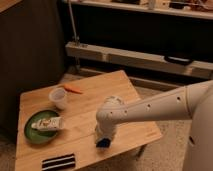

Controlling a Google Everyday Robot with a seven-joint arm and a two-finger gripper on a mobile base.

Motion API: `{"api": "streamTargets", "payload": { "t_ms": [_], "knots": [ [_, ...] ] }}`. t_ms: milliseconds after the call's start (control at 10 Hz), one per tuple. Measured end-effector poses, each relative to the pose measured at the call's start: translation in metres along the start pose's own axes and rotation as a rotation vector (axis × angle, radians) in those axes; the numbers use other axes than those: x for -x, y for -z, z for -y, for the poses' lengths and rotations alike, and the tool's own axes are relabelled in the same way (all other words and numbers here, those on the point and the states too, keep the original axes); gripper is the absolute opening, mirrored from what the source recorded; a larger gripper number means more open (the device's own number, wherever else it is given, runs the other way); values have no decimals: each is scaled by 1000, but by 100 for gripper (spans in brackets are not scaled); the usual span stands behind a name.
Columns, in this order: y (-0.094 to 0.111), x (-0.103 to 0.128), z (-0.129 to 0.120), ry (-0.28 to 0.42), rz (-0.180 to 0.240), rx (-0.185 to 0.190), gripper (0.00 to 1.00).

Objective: Wipe the white sponge on the table

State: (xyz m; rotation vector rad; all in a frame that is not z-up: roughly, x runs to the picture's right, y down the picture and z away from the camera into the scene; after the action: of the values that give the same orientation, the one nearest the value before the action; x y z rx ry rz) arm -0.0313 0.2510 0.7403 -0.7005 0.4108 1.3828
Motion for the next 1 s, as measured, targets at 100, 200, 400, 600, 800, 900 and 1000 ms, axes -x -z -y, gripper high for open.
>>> {"api": "streamTargets", "payload": {
  "t_ms": [100,200,400,600,800,900,1000],
  "knots": [
    [0,8,-13,22,7,8,33],
    [-1,16,-23,40,11,9,33],
    [-8,33,-26,47,11,4,33],
    [-20,59,-13,26,7,-19,33],
    [-29,85,-1,2,3,-38,33],
    [-33,98,11,-16,3,-55,33],
    [-34,111,17,-26,8,-68,33]
  ]
}}
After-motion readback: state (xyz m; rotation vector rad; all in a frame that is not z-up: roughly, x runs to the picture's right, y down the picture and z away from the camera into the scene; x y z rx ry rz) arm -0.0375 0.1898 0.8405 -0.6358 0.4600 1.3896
